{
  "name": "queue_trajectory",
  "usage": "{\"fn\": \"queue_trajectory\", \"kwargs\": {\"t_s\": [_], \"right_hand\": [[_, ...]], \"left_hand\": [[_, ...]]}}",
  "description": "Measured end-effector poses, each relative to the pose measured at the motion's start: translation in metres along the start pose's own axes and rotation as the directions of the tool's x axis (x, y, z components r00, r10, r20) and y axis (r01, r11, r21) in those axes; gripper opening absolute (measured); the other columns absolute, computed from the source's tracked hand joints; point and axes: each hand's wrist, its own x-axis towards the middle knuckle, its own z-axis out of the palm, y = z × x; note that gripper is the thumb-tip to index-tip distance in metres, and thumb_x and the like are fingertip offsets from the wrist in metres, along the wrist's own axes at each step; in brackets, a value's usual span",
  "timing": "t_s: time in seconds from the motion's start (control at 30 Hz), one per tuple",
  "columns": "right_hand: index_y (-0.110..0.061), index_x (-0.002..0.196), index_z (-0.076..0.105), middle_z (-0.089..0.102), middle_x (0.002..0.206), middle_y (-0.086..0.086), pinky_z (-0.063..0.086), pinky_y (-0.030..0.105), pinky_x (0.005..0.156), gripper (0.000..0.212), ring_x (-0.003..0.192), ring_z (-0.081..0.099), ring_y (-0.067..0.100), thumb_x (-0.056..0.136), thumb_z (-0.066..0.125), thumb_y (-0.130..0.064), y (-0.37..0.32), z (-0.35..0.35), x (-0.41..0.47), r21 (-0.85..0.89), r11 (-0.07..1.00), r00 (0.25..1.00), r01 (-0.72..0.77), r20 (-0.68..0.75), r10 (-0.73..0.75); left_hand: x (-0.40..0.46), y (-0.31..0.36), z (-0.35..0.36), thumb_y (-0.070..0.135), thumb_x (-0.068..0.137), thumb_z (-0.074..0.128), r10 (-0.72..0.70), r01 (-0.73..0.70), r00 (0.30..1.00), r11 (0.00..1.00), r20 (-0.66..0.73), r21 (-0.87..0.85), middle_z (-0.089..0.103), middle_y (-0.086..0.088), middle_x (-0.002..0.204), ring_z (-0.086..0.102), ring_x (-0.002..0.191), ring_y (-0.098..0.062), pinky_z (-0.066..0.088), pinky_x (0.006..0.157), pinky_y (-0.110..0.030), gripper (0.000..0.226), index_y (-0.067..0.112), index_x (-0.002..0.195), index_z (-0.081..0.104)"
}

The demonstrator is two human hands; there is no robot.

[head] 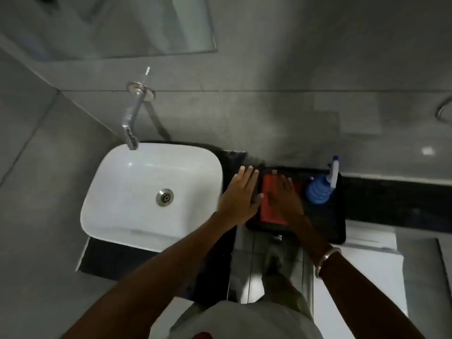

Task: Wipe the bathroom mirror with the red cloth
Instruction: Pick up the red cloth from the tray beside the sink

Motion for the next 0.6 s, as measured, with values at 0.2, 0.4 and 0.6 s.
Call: {"fn": "queue_trajectory", "kwargs": {"t_s": [0.2,0.4,0.6], "right_hand": [[-0.011,0.17,0.012,-0.003,0.178,0.016,0.002,0.05,0.135,0.072,0.165,-0.003,0.037,0.111,0.038,-0.043,0.005,0.054,0.017,0.162,0.968,0.958,-0.191,0.246,0.148],[-0.004,0.167,-0.015,-0.022,0.174,0.023,0.016,0.075,0.124,0.099,0.157,-0.007,0.06,0.106,0.046,-0.054,-0.021,0.079,0.036,0.155,0.898,0.879,-0.412,0.327,0.347],[0.009,0.156,0.032,0.037,0.162,0.033,0.051,0.045,0.111,0.058,0.145,0.046,0.048,0.107,0.053,-0.015,-0.009,0.045,0.057,0.295,0.858,0.884,-0.419,0.347,0.312]], "left_hand": [[0.025,-0.005,0.063,0.034,0.108,0.033,-0.117,0.096,0.964,0.991,0.238,0.096,0.002,-0.017,0.173,-0.005,0.161,-0.032,0.001,0.131,-0.042,0.069,0.004,0.163,0.004],[0.031,-0.019,0.083,0.034,0.109,0.036,-0.131,0.135,0.961,0.991,0.242,0.0,0.005,-0.012,0.174,-0.005,0.161,-0.027,0.004,0.13,-0.039,0.066,0.008,0.163,0.01],[0.028,-0.009,0.06,0.038,0.11,0.04,-0.31,0.442,0.888,0.777,0.338,-0.448,0.005,-0.002,0.174,0.0,0.161,-0.017,0.012,0.127,-0.037,0.058,0.023,0.162,0.021]]}}
